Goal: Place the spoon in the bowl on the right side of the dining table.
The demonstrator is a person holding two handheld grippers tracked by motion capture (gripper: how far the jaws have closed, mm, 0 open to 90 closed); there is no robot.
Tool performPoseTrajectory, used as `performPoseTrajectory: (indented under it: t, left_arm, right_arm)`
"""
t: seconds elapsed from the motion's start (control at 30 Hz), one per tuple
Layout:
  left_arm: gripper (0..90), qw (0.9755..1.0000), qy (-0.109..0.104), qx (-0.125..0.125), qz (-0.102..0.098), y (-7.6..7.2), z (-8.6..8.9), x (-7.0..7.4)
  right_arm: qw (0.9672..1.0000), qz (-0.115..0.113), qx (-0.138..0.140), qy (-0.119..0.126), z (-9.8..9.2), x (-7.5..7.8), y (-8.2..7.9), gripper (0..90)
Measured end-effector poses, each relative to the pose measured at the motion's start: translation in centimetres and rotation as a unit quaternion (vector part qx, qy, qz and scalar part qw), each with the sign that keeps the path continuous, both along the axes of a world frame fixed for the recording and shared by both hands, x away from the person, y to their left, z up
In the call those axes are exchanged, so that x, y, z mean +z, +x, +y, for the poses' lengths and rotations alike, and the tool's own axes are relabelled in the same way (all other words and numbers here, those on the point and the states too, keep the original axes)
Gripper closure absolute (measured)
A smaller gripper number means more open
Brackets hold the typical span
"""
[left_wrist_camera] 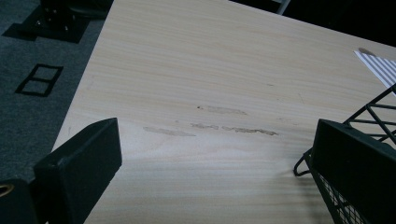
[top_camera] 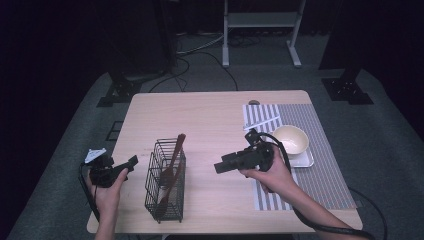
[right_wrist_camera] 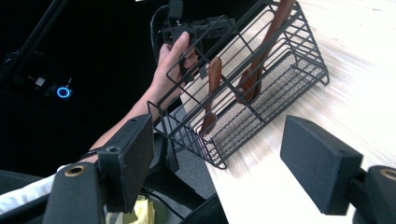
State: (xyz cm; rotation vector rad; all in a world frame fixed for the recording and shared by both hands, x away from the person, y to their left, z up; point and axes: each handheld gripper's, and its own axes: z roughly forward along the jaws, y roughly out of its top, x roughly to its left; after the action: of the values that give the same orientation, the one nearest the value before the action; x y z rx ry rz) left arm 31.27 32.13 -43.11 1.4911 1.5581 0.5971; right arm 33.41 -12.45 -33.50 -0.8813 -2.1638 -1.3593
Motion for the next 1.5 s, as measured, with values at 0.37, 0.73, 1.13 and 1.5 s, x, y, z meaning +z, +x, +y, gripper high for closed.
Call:
performPoseTrajectory:
  t: [0.37,0.73,1.13,1.5]
  left_arm:
    - [1.2,1.0,0.0,0.0,0.0,0.0,0.0,0.0]
    - [1.2,1.0,-0.003,0.0,0.0,0.0,0.0,0.1]
    - [1.2,1.0,-0.003,0.001,-0.002,0.0,0.1,0.1]
    - [1.2,1.0,-0.005,0.002,-0.003,0.0,0.1,0.1]
  right_arm:
    - [0.9999,0.007,0.008,0.003,1.6,0.5,0.5,24.6]
    - [0.9997,0.016,0.019,0.001,3.5,0.6,0.9,25.0]
    - [0.9991,0.026,0.032,-0.005,5.9,0.4,1.2,25.5]
    - [0.9984,0.036,0.04,-0.015,7.7,-0.4,1.6,25.8]
